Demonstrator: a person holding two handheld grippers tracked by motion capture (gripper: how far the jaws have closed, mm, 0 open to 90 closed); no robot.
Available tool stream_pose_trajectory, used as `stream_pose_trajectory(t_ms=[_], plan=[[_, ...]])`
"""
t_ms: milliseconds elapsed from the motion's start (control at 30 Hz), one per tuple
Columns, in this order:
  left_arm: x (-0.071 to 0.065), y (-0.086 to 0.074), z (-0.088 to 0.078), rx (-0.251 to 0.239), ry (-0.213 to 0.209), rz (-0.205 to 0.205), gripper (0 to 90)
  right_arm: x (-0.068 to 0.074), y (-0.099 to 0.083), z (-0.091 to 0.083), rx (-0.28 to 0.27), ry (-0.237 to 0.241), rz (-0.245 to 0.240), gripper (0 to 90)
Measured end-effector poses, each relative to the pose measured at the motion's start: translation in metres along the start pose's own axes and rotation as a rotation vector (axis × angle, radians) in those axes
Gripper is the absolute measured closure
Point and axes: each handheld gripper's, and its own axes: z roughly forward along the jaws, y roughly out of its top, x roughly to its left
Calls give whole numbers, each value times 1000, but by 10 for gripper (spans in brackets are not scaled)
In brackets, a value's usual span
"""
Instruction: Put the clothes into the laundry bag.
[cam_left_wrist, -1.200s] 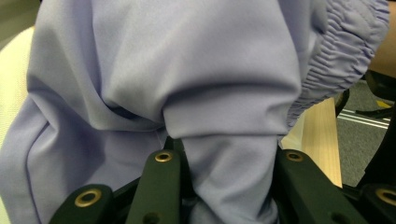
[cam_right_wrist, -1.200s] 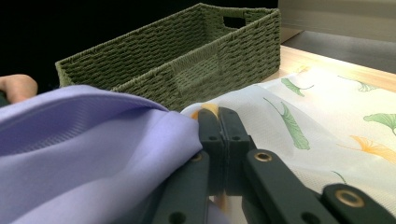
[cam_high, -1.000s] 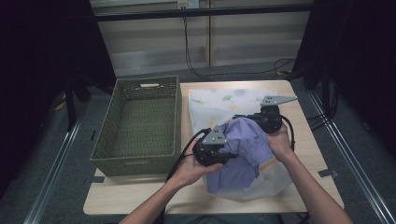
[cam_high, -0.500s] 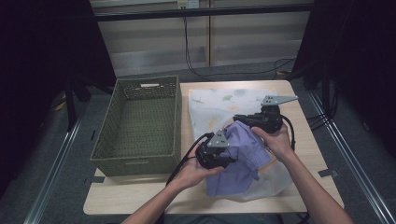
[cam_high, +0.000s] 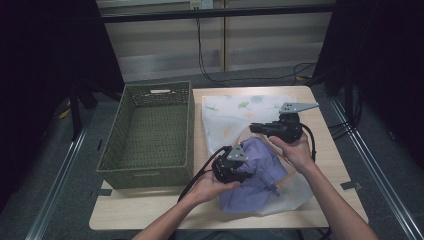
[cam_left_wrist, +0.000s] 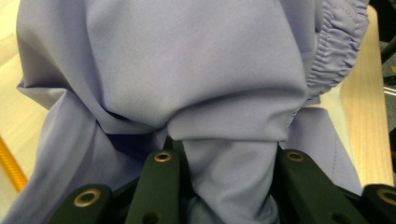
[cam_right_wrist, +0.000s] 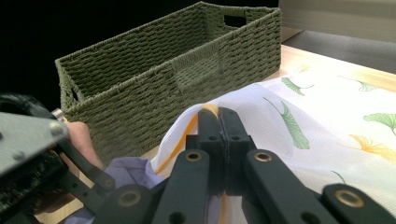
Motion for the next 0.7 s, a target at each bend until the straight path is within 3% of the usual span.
stream_pose_trajectory(t_ms=[200, 233, 267, 467, 700], plan=[[3, -4, 8, 20, 5, -10, 709, 0, 1, -3, -6, -2, -1, 900], [4, -4, 6, 48, 9, -3, 709, 0, 1, -3, -7, -4, -3, 900], [4, -6, 9, 21, 3, -15, 709, 0, 1, -3, -8, -3, -3, 900], [8, -9, 12, 71, 12, -5, 707, 1, 0, -2, -4, -5, -4, 899], [9, -15, 21, 73, 13, -33, 704, 1, 1, -3, -8, -3, -6, 899]])
